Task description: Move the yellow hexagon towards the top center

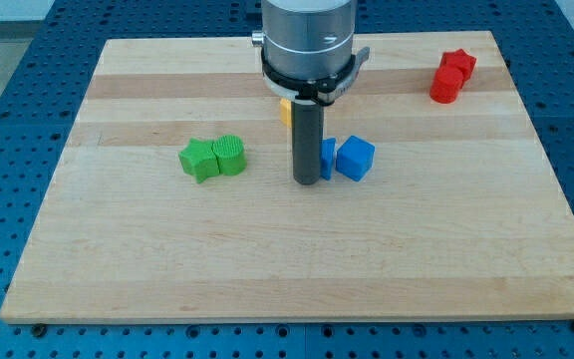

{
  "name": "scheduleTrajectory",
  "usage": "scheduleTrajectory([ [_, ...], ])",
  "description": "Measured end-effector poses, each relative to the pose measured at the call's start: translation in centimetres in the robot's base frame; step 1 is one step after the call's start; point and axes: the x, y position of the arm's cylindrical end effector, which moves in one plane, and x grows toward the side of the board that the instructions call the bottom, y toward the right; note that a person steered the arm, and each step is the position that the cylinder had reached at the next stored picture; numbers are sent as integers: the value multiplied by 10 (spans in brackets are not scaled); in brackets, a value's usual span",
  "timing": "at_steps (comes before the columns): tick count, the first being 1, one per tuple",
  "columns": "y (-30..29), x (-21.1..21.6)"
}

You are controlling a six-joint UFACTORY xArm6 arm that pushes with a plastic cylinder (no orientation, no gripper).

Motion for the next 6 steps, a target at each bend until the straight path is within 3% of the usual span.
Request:
scheduleTrajectory([
  [2,0,-21],
  [6,-31,-142],
])
